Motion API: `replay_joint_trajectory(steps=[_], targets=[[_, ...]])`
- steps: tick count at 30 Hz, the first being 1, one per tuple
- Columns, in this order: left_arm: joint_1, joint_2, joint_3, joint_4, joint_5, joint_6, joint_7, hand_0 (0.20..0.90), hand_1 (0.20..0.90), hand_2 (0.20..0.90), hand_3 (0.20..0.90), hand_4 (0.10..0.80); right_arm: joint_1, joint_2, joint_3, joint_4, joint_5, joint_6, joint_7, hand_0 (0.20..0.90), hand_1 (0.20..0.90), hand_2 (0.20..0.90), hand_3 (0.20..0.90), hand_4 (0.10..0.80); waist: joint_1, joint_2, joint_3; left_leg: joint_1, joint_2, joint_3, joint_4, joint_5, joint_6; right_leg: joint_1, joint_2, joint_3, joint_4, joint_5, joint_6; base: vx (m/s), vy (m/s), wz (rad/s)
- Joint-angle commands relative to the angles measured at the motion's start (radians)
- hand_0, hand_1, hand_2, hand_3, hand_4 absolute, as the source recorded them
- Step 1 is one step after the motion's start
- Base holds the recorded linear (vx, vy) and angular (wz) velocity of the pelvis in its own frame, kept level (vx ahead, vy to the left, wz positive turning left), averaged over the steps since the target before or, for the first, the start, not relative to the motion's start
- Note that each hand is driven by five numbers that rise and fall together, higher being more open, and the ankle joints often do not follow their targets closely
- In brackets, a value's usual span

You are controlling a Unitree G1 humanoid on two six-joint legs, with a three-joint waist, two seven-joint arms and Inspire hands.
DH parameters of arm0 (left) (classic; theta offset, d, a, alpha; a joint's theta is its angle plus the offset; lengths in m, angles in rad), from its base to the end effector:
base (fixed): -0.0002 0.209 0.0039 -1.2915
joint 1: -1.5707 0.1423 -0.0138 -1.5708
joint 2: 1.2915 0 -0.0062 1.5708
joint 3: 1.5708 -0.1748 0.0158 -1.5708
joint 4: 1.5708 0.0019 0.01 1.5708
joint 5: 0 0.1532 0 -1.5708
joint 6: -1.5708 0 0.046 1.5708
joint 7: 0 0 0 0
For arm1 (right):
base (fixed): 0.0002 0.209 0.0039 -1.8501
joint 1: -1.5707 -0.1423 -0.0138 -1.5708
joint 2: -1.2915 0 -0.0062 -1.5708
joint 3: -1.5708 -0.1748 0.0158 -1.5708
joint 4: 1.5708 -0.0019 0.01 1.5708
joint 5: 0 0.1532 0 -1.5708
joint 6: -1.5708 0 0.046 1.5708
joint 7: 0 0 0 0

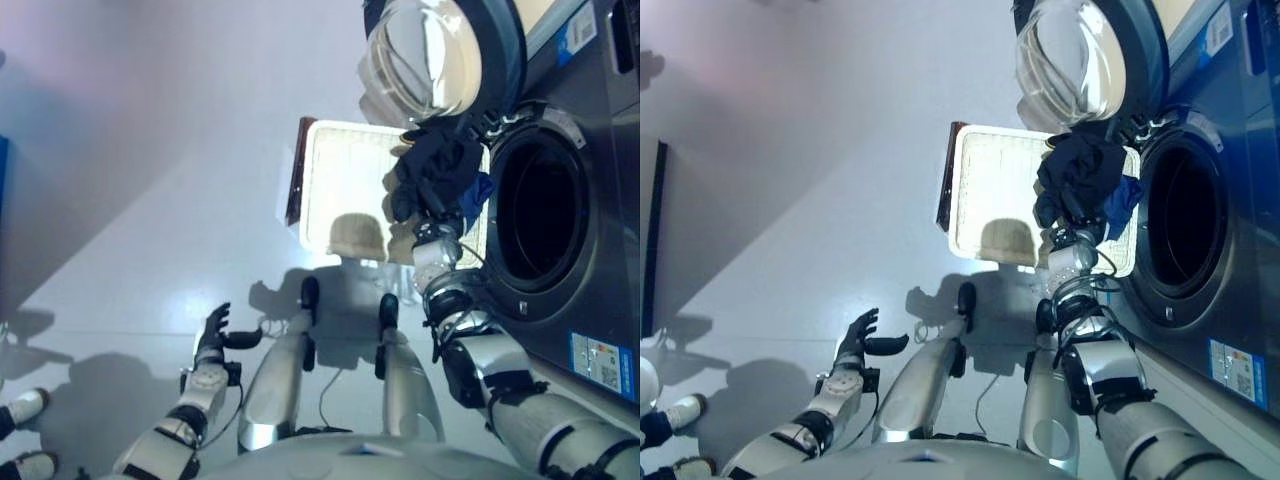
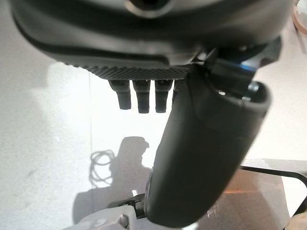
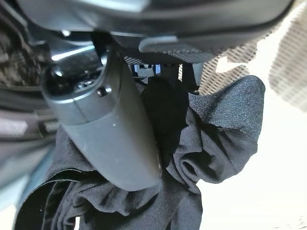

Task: Pick up the clothes and place them into the washing machine

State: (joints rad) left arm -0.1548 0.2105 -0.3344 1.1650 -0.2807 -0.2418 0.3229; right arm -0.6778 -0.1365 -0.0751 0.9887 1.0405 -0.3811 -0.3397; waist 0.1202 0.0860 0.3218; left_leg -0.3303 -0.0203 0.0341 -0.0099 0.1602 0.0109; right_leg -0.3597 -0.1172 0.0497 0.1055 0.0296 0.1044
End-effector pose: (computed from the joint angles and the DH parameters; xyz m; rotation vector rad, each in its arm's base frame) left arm 0.1504 0.1903 -0.1001 0.2753 0.7648 0.2539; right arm 0.3200 -0.1759 0.0513 0.8675 0.0863 -0.6405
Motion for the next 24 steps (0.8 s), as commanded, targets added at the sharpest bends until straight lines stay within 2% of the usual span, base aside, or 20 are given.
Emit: replay_joint_trajectory(steps=[1, 5, 9, 11, 13, 14, 16, 17, 18, 21, 22, 24], targets=[[0.045, 0.003, 0.02, 0.064, 0.02, -0.016, 0.019, 0.9, 0.9, 0.9, 0.9, 0.8, -0.003, -0.022, -0.038, -0.156, 0.022, -0.143, 0.026, 0.3, 0.3, 0.3, 0.3, 0.4, 0.0, 0.016, -0.107, 0.006, -0.047, -0.027, -0.045, -0.035, -0.008, 0.007, -0.034, -0.045, -0.033, 0.049, 0.021, 0.023, 0.027, -0.09], [0.056, -0.013, 0.012, 0.048, 0.02, -0.023, 0.016, 0.9, 0.9, 0.9, 0.9, 0.8, -0.002, -0.022, -0.08, -0.173, 0.052, -0.164, 0.017, 0.3, 0.3, 0.3, 0.3, 0.4, -0.01, 0.039, -0.107, 0.013, -0.057, -0.02, -0.021, -0.057, 0.0, 0.003, -0.037, -0.033, -0.009, 0.034, 0.022, -0.004, 0.048, -0.09], [0.044, -0.022, -0.015, 0.027, 0.013, -0.031, 0.022, 0.9, 0.9, 0.9, 0.9, 0.8, -0.055, -0.032, -0.12, -0.159, 0.089, -0.192, 0.003, 0.3, 0.3, 0.3, 0.3, 0.4, -0.013, 0.062, -0.072, -0.006, -0.063, -0.006, 0.003, -0.062, 0.003, -0.038, -0.029, -0.019, 0.031, 0.03, 0.022, -0.099, 0.055, -0.15], [0.024, -0.032, -0.032, 0.01, -0.015, -0.043, 0.027, 0.9, 0.9, 0.9, 0.9, 0.8, -0.13, -0.039, -0.132, -0.157, 0.099, -0.22, -0.029, 0.3, 0.3, 0.3, 0.3, 0.4, -0.017, 0.076, -0.033, -0.059, -0.068, 0.018, 0.053, -0.07, 0.005, -0.105, -0.028, -0.007, 0.058, 0.041, 0.02, -0.207, 0.061, -0.26], [0.006, -0.037, -0.039, 0.003, -0.03, -0.046, 0.033, 0.9, 0.9, 0.9, 0.9, 0.8, -0.174, -0.036, -0.132, -0.162, 0.1, -0.236, -0.046, 0.3, 0.3, 0.3, 0.3, 0.4, -0.016, 0.072, 0.003, -0.133, -0.062, 0.035, 0.141, -0.089, 0.007, -0.169, -0.016, 0.001, 0.109, 0.032, 0.013, -0.17, -0.028, -0.39], [-0.006, -0.032, -0.046, -0.005, -0.037, -0.046, 0.035, 0.9, 0.9, 0.9, 0.9, 0.8, -0.193, -0.032, -0.134, -0.162, 0.114, -0.25, -0.051, 0.3, 0.3, 0.3, 0.3, 0.4, -0.011, 0.065, 0.021, -0.172, -0.055, 0.035, 0.202, -0.121, 0.013, -0.206, -0.01, -0.006, 0.167, 0.003, 0.007, -0.167, -0.075, -0.35], [-0.017, -0.031, -0.054, -0.005, -0.034, -0.047, 0.042, 0.9, 0.9, 0.9, 0.9, 0.8, -0.218, -0.036, -0.135, -0.168, 0.116, -0.26, -0.061, 0.3, 0.3, 0.3, 0.3, 0.4, -0.014, 0.065, 0.039, -0.205, -0.056, 0.038, 0.246, -0.14, 0.017, -0.246, -0.006, -0.001, 0.217, -0.006, 0.003, -0.08, -0.037, -0.29], [-0.033, -0.028, -0.062, -0.008, -0.044, -0.049, 0.046, 0.9, 0.9, 0.9, 0.9, 0.8, -0.254, -0.05, -0.137, -0.177, 0.125, -0.274, -0.06, 0.3, 0.3, 0.3, 0.3, 0.4, -0.014, 0.077, 0.051, -0.251, -0.059, 0.036, 0.271, -0.151, 0.009, -0.292, -0.009, -0.005, 0.258, -0.017, 0.004, -0.12, -0.016, -0.25], [-0.048, -0.029, -0.074, -0.009, -0.044, -0.049, 0.048, 0.9, 0.9, 0.9, 0.9, 0.8, -0.272, -0.067, -0.154, -0.178, 0.132, -0.286, -0.07, 0.3, 0.3, 0.3, 0.3, 0.4, -0.015, 0.084, 0.056, -0.301, -0.064, 0.037, 0.295, -0.13, 0.011, -0.332, -0.008, -0.01, 0.288, -0.014, -0.005, -0.121, -0.026, -0.18], [-0.055, -0.038, -0.091, -0.015, -0.034, -0.047, 0.048, 0.9, 0.9, 0.9, 0.9, 0.8, -0.293, -0.076, -0.17, -0.186, 0.144, -0.307, -0.075, 0.3, 0.3, 0.3, 0.3, 0.4, -0.015, 0.102, 0.04, -0.37, -0.065, 0.032, 0.361, -0.153, 0.009, -0.4, -0.012, -0.013, 0.345, -0.039, -0.012, -0.039, -0.008, 0.1], [-0.059, -0.032, -0.098, -0.031, -0.038, -0.052, 0.049, 0.9, 0.9, 0.9, 0.9, 0.8, -0.333, -0.103, -0.172, -0.182, 0.147, -0.327, -0.09, 0.3, 0.3, 0.3, 0.3, 0.4, -0.008, 0.123, 0.039, -0.39, -0.068, 0.024, 0.391, -0.182, 0.005, -0.425, -0.009, 0.003, 0.388, -0.072, -0.012, -0.036, 0.025, 0.25], [-0.064, -0.03, -0.097, -0.041, -0.043, -0.055, 0.058, 0.9, 0.9, 0.9, 0.9, 0.8, -0.379, -0.152, -0.171, -0.169, 0.137, -0.332, -0.1, 0.3, 0.3, 0.3, 0.3, 0.4, 0.002, 0.144, 0.038, -0.44, -0.066, 0.035, 0.434, -0.178, 0.006, -0.478, -0.01, 0.003, 0.436, -0.072, -0.02, -0.073, 0.02, 0.1]])
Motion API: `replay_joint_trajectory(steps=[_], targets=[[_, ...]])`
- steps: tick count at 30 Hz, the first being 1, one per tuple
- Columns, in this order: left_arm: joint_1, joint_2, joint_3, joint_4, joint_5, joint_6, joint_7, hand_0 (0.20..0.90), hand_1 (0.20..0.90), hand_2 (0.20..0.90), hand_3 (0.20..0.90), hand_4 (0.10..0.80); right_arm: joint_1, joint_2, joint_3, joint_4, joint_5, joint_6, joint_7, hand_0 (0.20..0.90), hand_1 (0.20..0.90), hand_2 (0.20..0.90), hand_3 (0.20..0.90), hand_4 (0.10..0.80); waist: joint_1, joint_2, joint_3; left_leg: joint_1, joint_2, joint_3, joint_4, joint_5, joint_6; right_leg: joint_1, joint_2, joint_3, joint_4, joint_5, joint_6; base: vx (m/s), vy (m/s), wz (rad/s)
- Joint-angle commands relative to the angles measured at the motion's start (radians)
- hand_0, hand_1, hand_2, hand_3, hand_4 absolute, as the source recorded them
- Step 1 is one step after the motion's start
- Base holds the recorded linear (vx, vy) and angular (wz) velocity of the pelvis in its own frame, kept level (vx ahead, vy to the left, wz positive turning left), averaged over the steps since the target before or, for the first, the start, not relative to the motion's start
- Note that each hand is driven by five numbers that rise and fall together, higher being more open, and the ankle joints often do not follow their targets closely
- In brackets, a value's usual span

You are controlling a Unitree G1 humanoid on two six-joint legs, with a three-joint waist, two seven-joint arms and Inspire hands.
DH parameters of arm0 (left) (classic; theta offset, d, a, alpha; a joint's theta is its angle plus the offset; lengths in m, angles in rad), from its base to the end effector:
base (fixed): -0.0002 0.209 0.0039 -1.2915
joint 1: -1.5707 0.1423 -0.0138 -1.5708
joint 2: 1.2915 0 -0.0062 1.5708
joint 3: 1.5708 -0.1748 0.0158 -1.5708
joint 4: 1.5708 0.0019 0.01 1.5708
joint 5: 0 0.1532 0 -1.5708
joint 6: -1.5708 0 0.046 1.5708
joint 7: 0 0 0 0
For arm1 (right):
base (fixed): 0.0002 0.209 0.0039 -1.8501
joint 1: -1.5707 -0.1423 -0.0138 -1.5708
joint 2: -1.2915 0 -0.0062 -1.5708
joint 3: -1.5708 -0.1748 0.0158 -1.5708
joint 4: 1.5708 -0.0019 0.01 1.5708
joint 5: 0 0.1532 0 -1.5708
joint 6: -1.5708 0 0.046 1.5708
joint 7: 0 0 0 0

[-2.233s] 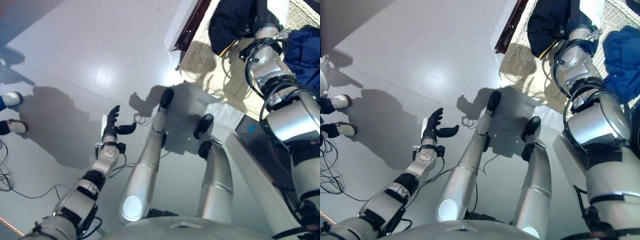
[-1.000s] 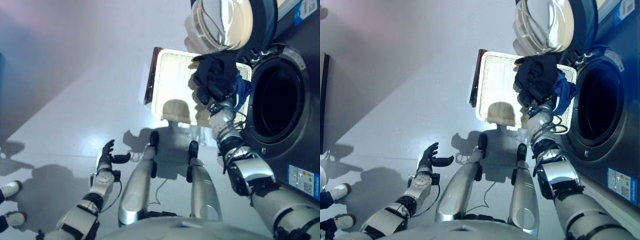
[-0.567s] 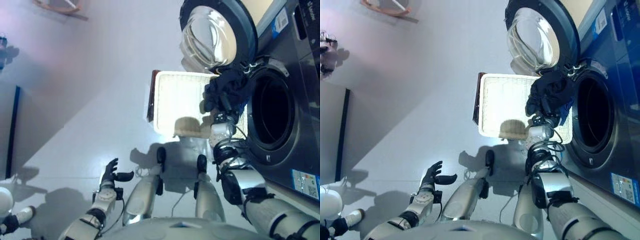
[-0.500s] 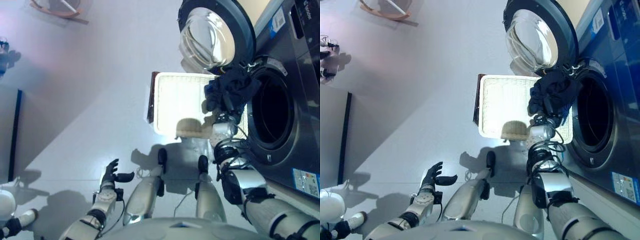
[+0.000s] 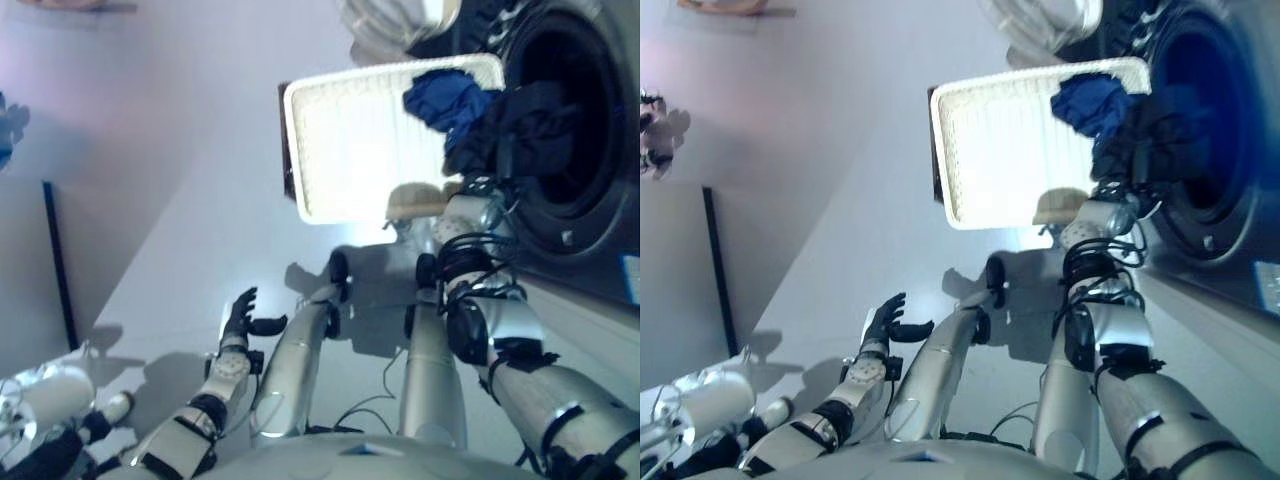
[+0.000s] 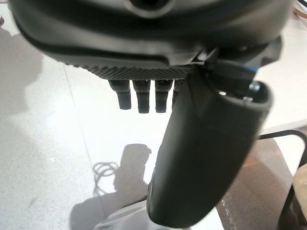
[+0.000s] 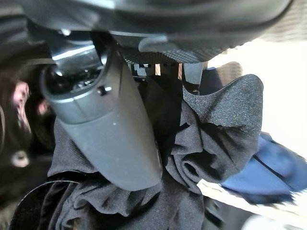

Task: Pick up the clothes and place them into the washing machine

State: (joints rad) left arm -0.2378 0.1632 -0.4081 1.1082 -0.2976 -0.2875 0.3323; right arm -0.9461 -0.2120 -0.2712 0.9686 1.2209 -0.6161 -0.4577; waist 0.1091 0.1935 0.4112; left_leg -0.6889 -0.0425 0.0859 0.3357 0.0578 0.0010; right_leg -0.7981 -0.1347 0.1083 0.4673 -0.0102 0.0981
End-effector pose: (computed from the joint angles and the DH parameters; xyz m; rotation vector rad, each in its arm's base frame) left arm 0.1851 0.1580 -0.0834 0.2293 0.5969 0.1554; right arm 0.3529 -0.2091 0.1501 1.2691 -0.3234 -0.8602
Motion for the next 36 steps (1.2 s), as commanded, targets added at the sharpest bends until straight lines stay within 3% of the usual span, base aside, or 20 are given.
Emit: replay_joint_trajectory(steps=[1, 8, 17, 19, 22, 26, 29, 31, 32, 33, 35, 36], targets=[[0.016, 0.018, -0.023, 0.015, -0.028, -0.01, 0.051, 0.9, 0.9, 0.9, 0.9, 0.8, -0.13, -0.1, 0.024, -0.15, -0.048, -0.103, 0.009, 0.3, 0.3, 0.3, 0.3, 0.4, 0.017, 0.05, -0.056, -0.098, -0.044, -0.017, 0.099, -0.081, 0.015, -0.06, 0.006, -0.051, 0.092, -0.039, -0.015, 0.0, 0.0, 0.0], [0.034, 0.011, -0.06, -0.021, -0.015, -0.024, 0.045, 0.9, 0.9, 0.9, 0.9, 0.8, -0.267, -0.255, 0.028, -0.099, -0.02, -0.107, 0.0, 0.3, 0.3, 0.3, 0.3, 0.4, 0.061, 0.122, -0.096, -0.12, -0.055, -0.009, 0.091, -0.087, 0.007, -0.102, 0.001, -0.023, 0.126, -0.077, -0.015, 0.057, 0.013, 0.03], [0.059, 0.011, -0.07, -0.04, -0.007, -0.03, 0.041, 0.9, 0.9, 0.9, 0.9, 0.8, -0.365, -0.405, 0.064, -0.078, 0.027, -0.126, 0.012, 0.3, 0.3, 0.3, 0.3, 0.4, 0.086, 0.184, -0.123, -0.076, -0.079, -0.029, -0.002, -0.033, -0.018, -0.071, -0.001, -0.019, 0.116, -0.097, -0.021, 0.065, -0.04, 0.12], [0.067, 0.009, -0.07, -0.052, -0.009, -0.037, 0.037, 0.9, 0.9, 0.9, 0.9, 0.8, -0.376, -0.453, 0.071, -0.091, 0.013, -0.131, 0.0, 0.3, 0.3, 0.3, 0.3, 0.4, 0.092, 0.202, -0.137, -0.056, -0.088, -0.037, -0.028, -0.019, -0.028, -0.049, -0.008, -0.025, 0.11, -0.11, -0.022, 0.078, -0.051, 0.16], [0.088, 0.02, -0.08, -0.069, 0.004, -0.044, 0.028, 0.9, 0.9, 0.9, 0.9, 0.8, -0.435, -0.592, 0.111, -0.064, -0.019, -0.12, -0.025, 0.3, 0.3, 0.3, 0.3, 0.4, 0.112, 0.236, -0.169, -0.026, -0.107, -0.06, -0.072, 0.008, -0.045, -0.021, -0.027, -0.047, 0.115, -0.134, -0.03, 0.058, -0.06, 0.25], [0.103, 0.021, -0.08, -0.071, 0.018, -0.043, 0.026, 0.9, 0.9, 0.9, 0.9, 0.8, -0.472, -0.698, 0.166, -0.034, -0.062, -0.1, -0.046, 0.3, 0.3, 0.3, 0.3, 0.4, 0.122, 0.258, -0.194, -0.004, -0.11, -0.073, -0.099, 0.022, -0.052, -0.009, -0.041, -0.065, 0.116, -0.144, -0.031, 0.049, -0.046, 0.35], [0.106, 0.013, -0.062, -0.016, 0.026, -0.034, 0.029, 0.9, 0.9, 0.9, 0.9, 0.8, -0.462, -0.715, 0.171, -0.049, -0.098, -0.105, -0.071, 0.3, 0.3, 0.3, 0.3, 0.4, 0.119, 0.257, -0.208, 0.012, -0.108, -0.076, -0.123, 0.025, -0.051, -0.003, -0.037, -0.065, 0.108, -0.143, -0.031, 0.064, -0.016, 0.04], [0.101, 0.01, -0.05, -0.002, 0.022, -0.034, 0.029, 0.9, 0.9, 0.9, 0.9, 0.8, -0.464, -0.727, 0.186, -0.047, -0.142, -0.09, -0.097, 0.575, 0.575, 0.575, 0.575, 0.584, 0.115, 0.254, -0.208, 0.019, -0.106, -0.073, -0.132, 0.027, -0.051, -0.001, -0.034, -0.062, 0.101, -0.139, -0.03, 0.024, -0.004, -0.02], [0.094, 0.014, -0.042, 0.01, 0.023, -0.035, 0.035, 0.9, 0.9, 0.9, 0.9, 0.8, -0.463, -0.758, 0.223, -0.003, -0.239, -0.05, -0.153, 0.9, 0.9, 0.9, 0.9, 0.8, 0.104, 0.243, -0.206, 0.022, -0.103, -0.068, -0.133, 0.029, -0.054, 0.0, -0.033, -0.059, 0.093, -0.13, -0.03, 0.0, 0.0, 0.0], [0.094, 0.012, -0.037, 0.013, 0.029, -0.036, 0.038, 0.9, 0.9, 0.9, 0.9, 0.8, -0.464, -0.768, 0.257, 0.014, -0.316, -0.012, -0.193, 0.9, 0.9, 0.9, 0.9, 0.8, 0.1, 0.238, -0.203, 0.025, -0.1, -0.063, -0.134, 0.027, -0.052, 0.003, -0.032, -0.058, 0.087, -0.129, -0.029, 0.0, 0.0, 0.0], [0.098, 0.014, -0.022, 0.017, 0.051, -0.036, 0.053, 0.9, 0.9, 0.9, 0.9, 0.8, -0.493, -0.799, 0.374, 0.088, -0.606, 0.147, -0.351, 0.9, 0.9, 0.9, 0.9, 0.8, 0.088, 0.229, -0.195, 0.028, -0.097, -0.052, -0.13, 0.023, -0.051, 0.009, -0.028, -0.055, 0.072, -0.117, -0.029, 0.0, 0.0, 0.0], [0.095, 0.028, -0.009, 0.016, 0.061, -0.035, 0.065, 0.9, 0.9, 0.9, 0.9, 0.8, -0.513, -0.817, 0.476, 0.133, -0.773, 0.269, -0.387, 0.9, 0.9, 0.9, 0.9, 0.8, 0.082, 0.216, -0.193, 0.027, -0.092, -0.046, -0.131, 0.026, -0.05, 0.008, -0.024, -0.051, 0.061, -0.105, -0.03, -0.005, 0.031, -0.06]])
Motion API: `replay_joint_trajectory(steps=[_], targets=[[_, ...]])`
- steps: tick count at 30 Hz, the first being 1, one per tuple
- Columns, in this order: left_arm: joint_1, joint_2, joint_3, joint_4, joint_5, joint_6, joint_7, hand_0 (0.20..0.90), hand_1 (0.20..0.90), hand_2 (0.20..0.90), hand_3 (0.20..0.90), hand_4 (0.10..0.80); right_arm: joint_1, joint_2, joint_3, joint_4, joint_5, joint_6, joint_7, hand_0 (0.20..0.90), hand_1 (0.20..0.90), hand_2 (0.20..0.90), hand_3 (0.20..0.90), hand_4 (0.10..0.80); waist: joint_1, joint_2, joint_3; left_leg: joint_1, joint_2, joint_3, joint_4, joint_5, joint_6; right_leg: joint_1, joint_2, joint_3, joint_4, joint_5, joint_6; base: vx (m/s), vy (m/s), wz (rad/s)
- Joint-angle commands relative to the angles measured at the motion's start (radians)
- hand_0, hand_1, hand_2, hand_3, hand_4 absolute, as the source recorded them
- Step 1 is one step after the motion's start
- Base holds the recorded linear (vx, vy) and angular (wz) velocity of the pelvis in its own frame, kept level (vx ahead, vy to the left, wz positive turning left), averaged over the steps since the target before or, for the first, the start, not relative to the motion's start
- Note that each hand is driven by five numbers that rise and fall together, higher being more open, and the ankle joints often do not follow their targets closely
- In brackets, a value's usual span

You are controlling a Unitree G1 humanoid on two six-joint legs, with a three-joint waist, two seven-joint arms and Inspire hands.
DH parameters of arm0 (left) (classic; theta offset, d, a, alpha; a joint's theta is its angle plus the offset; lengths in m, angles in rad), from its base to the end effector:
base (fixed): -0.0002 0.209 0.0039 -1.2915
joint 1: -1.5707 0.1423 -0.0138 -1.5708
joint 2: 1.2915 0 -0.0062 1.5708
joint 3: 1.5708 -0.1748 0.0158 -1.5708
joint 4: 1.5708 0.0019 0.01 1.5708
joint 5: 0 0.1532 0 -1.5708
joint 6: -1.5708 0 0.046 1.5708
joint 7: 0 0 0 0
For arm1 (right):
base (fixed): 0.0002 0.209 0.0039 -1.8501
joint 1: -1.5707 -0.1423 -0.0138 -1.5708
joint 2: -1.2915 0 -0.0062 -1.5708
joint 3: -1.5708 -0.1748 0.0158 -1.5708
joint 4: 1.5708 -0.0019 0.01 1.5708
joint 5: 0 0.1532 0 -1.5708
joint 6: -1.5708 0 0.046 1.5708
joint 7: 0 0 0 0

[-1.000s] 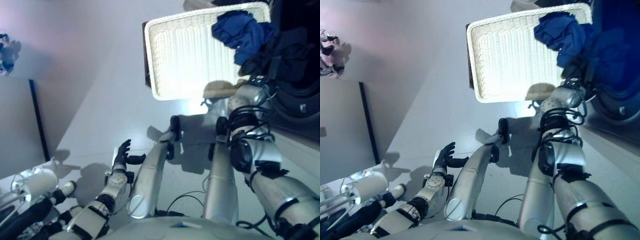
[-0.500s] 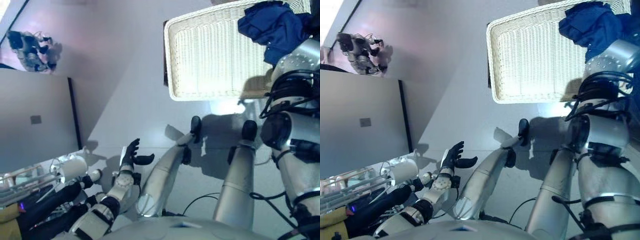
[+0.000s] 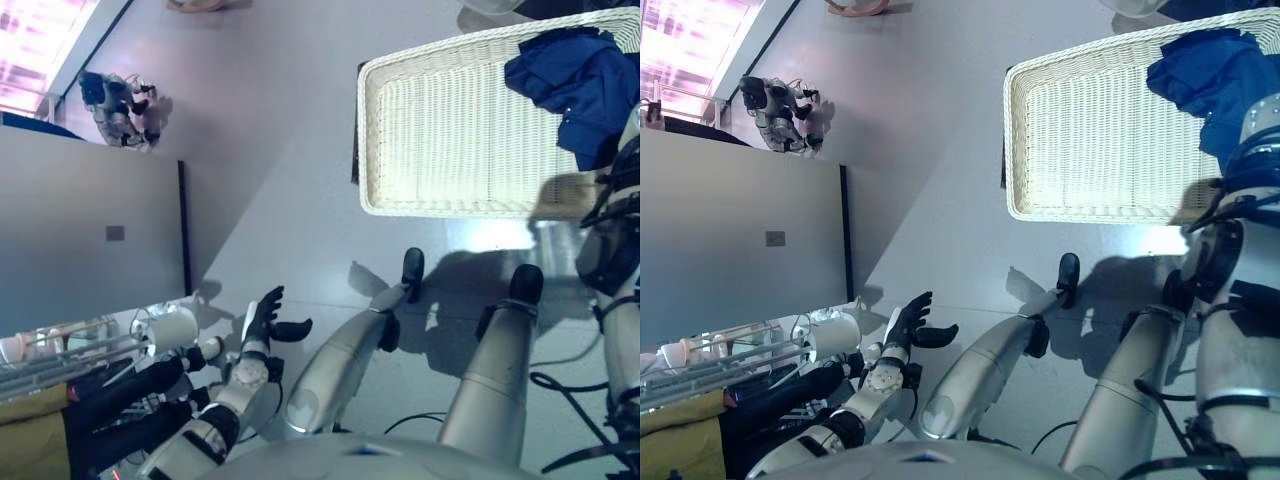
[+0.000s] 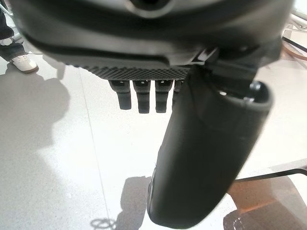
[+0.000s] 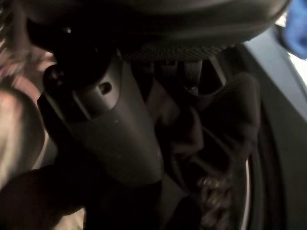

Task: Pick up the clothes and place them into the washing machine

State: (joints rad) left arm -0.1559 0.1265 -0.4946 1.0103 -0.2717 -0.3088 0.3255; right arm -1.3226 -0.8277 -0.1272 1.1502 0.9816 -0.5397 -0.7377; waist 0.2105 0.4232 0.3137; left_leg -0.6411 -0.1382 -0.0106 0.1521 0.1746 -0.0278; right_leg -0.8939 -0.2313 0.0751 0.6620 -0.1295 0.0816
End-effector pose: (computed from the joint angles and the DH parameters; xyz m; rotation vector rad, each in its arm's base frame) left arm 0.1671 0.1305 -0.0875 0.2069 0.5711 0.0277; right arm 0.3092 -0.3392 0.3265 0.9025 -0.8016 -1.1576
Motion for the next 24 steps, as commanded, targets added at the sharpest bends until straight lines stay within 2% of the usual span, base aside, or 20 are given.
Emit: replay_joint_trajectory(steps=[1, 3, 9, 15, 24], targets=[[0.009, 0.058, 0.08, 0.115, 0.054, -0.016, 0.091, 0.9, 0.9, 0.9, 0.9, 0.8, -0.162, -0.184, 0.385, -0.063, -0.609, 0.224, -0.137, 0.9, 0.9, 0.9, 0.9, 0.8, -0.026, -0.013, -0.089, -0.023, 0.007, 0.059, 0.049, -0.089, -0.019, 0.102, 0.076, -0.015, -0.141, 0.023, -0.014, -0.005, 0.027, -0.11], [0.006, 0.047, 0.095, 0.118, 0.054, -0.021, 0.113, 0.9, 0.9, 0.9, 0.9, 0.8, -0.133, -0.137, 0.374, -0.105, -0.615, 0.233, -0.133, 0.9, 0.9, 0.9, 0.9, 0.8, -0.039, -0.019, -0.088, -0.023, 0.013, 0.066, 0.042, -0.092, -0.015, 0.103, 0.083, -0.01, -0.159, 0.03, -0.014, 0.011, 0.017, -0.27], [-0.003, 0.03, 0.086, 0.144, 0.031, -0.023, 0.111, 0.9, 0.9, 0.9, 0.9, 0.8, -0.08, -0.042, 0.273, -0.124, -0.444, 0.144, -0.081, 0.9, 0.9, 0.9, 0.9, 0.8, -0.051, -0.027, -0.091, -0.003, 0.02, 0.069, 0.017, -0.091, -0.01, 0.121, 0.092, -0.003, -0.188, 0.037, -0.016, 0.016, 0.012, -0.21], [-0.018, 0.019, 0.087, 0.187, 0.004, -0.005, 0.094, 0.9, 0.9, 0.9, 0.9, 0.8, -0.044, 0.059, 0.155, -0.118, -0.156, 0.034, 0.038, 0.9, 0.9, 0.9, 0.9, 0.8, -0.066, -0.028, -0.09, 0.033, 0.019, 0.072, -0.016, -0.085, -0.011, 0.149, 0.098, 0.004, -0.216, 0.045, -0.015, 0.019, 0.03, -0.04], [-0.034, 0.017, 0.071, 0.205, 0.014, 0.019, 0.058, 0.9, 0.9, 0.9, 0.9, 0.8, 0.052, 0.228, 0.078, -0.189, 0.07, -0.034, 0.208, 0.9, 0.9, 0.9, 0.9, 0.8, -0.081, -0.052, -0.085, 0.058, 0.025, 0.077, -0.03, -0.084, -0.004, 0.185, 0.113, 0.01, -0.254, 0.066, -0.017, -0.001, 0.018, -0.07]])
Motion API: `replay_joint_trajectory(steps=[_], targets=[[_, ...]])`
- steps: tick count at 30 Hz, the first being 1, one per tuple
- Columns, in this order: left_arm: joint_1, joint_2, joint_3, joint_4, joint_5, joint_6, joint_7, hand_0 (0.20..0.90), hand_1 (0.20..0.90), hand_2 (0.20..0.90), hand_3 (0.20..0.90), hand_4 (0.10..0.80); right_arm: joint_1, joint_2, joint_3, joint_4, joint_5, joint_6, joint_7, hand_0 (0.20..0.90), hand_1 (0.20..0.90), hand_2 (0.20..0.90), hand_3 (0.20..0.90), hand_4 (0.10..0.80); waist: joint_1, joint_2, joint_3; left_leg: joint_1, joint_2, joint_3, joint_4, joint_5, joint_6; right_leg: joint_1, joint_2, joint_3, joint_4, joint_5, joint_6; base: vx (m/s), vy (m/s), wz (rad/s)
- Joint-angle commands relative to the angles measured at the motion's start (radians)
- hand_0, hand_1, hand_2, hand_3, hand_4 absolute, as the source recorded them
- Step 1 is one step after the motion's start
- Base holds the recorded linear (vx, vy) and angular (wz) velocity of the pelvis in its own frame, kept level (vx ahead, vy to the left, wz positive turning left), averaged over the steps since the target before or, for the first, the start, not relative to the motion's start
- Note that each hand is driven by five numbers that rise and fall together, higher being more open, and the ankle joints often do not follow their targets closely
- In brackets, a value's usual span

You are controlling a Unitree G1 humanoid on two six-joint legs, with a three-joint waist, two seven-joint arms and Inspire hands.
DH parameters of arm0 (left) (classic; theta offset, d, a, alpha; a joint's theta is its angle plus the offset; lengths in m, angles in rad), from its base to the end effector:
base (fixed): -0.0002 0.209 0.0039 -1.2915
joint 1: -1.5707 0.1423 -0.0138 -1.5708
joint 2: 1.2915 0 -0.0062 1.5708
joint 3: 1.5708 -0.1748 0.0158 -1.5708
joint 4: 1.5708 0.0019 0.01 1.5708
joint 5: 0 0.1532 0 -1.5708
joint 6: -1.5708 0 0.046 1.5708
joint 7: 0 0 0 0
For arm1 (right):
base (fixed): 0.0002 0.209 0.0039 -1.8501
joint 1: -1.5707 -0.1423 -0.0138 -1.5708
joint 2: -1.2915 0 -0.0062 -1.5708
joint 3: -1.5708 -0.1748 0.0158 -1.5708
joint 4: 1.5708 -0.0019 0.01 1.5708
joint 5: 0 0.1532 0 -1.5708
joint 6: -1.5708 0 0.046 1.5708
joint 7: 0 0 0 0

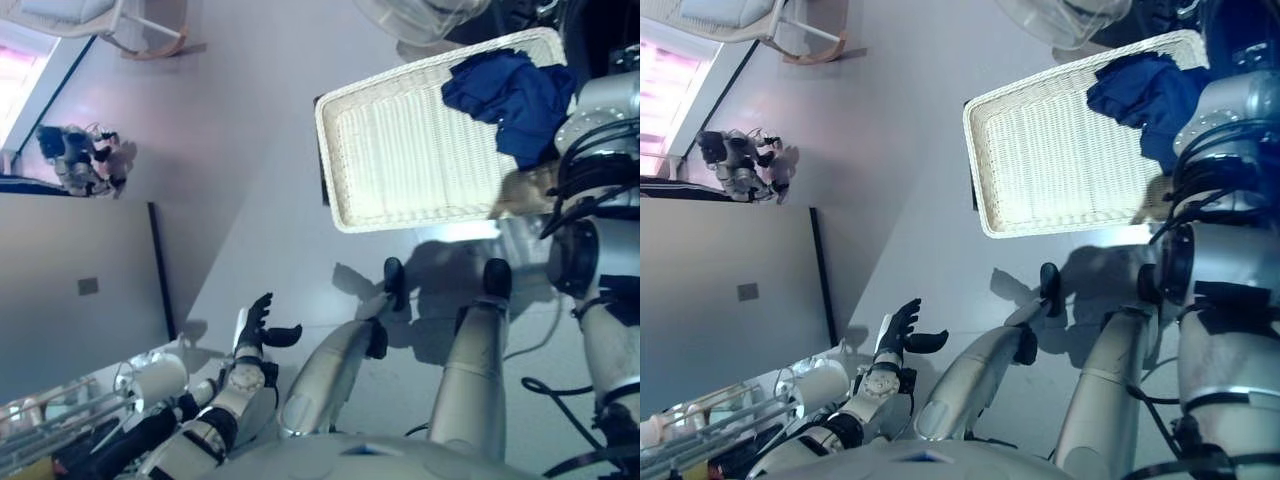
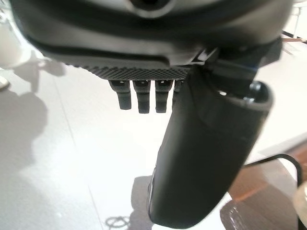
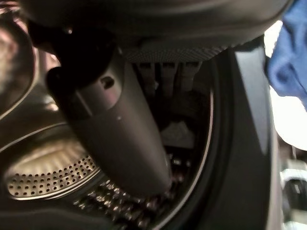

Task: Pick up the clothes and place them into the washing machine

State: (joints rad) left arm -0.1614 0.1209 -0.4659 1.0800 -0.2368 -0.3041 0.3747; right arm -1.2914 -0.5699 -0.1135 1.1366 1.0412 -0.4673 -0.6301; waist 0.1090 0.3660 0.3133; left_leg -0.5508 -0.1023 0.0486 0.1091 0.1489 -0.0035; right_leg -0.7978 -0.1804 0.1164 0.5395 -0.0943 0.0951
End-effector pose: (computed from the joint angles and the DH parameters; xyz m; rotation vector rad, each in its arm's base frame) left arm 0.1609 0.1375 -0.0941 0.2639 0.6165 0.0926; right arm 0.3564 -0.2680 0.2836 0.9555 -0.5327 -0.8919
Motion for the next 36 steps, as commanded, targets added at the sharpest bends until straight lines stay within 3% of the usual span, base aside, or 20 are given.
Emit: replay_joint_trajectory(steps=[1, 8, 18, 25, 30, 36], targets=[[-0.028, 0.023, 0.044, 0.139, -0.024, 0.015, 0.0, 0.9, 0.9, 0.9, 0.9, 0.8, 0.041, -0.004, 0.056, -0.184, 0.023, -0.109, 0.121, 0.9, 0.9, 0.9, 0.9, 0.8, 0.017, -0.001, -0.085, -0.027, -0.01, 0.02, 0.009, -0.058, -0.027, 0.098, 0.065, -0.029, -0.143, 0.035, -0.029, -0.01, 0.014, -0.1], [-0.001, 0.038, 0.057, 0.152, -0.01, 0.024, -0.041, 0.9, 0.9, 0.9, 0.9, 0.8, 0.168, 0.119, 0.031, -0.186, 0.112, -0.086, 0.233, 0.9, 0.9, 0.9, 0.9, 0.8, 0.012, -0.06, -0.097, 0.032, 0.005, 0.023, -0.026, -0.045, -0.021, 0.181, 0.081, -0.027, -0.24, 0.088, -0.026, 0.011, -0.001, -0.14], [0.05, 0.056, 0.097, 0.175, 0.029, 0.05, -0.07, 0.9, 0.9, 0.9, 0.9, 0.8, 0.397, 0.298, 0.048, -0.275, 0.117, -0.045, 0.296, 0.9, 0.9, 0.9, 0.9, 0.8, -0.002, -0.152, -0.12, 0.171, 0.023, 0.016, -0.058, -0.059, -0.008, 0.34, 0.096, -0.027, -0.3, 0.091, -0.019, 0.051, -0.007, -0.11], [0.077, 0.078, 0.148, 0.192, 0.044, 0.053, -0.08, 0.9, 0.9, 0.9, 0.9, 0.8, 0.46, 0.258, 0.174, -0.226, -0.067, 0.08, 0.276, 0.9, 0.9, 0.9, 0.9, 0.8, -0.022, -0.211, -0.134, 0.24, 0.04, 0.034, -0.086, -0.065, -0.012, 0.41, 0.095, -0.021, -0.366, 0.117, -0.009, 0.031, -0.021, -0.12], [0.07, 0.11, 0.176, 0.194, 0.039, 0.038, -0.08, 0.9, 0.9, 0.9, 0.9, 0.8, 0.371, 0.171, 0.31, -0.064, -0.355, 0.217, 0.276, 0.9, 0.9, 0.9, 0.9, 0.8, -0.028, -0.247, -0.141, 0.233, 0.049, 0.056, -0.1, -0.061, -0.014, 0.392, 0.099, -0.004, -0.394, 0.152, -0.005, -0.033, -0.012, -0.14], [0.059, 0.137, 0.192, 0.189, 0.043, 0.024, -0.067, 0.9, 0.9, 0.9, 0.9, 0.8, 0.276, 0.126, 0.486, 0.037, -0.745, 0.307, 0.242, 0.9, 0.9, 0.9, 0.9, 0.8, -0.038, -0.27, -0.12, 0.206, 0.056, 0.057, -0.085, -0.054, -0.017, 0.364, 0.112, -0.008, -0.372, 0.152, -0.012, -0.015, -0.015, -0.08]])
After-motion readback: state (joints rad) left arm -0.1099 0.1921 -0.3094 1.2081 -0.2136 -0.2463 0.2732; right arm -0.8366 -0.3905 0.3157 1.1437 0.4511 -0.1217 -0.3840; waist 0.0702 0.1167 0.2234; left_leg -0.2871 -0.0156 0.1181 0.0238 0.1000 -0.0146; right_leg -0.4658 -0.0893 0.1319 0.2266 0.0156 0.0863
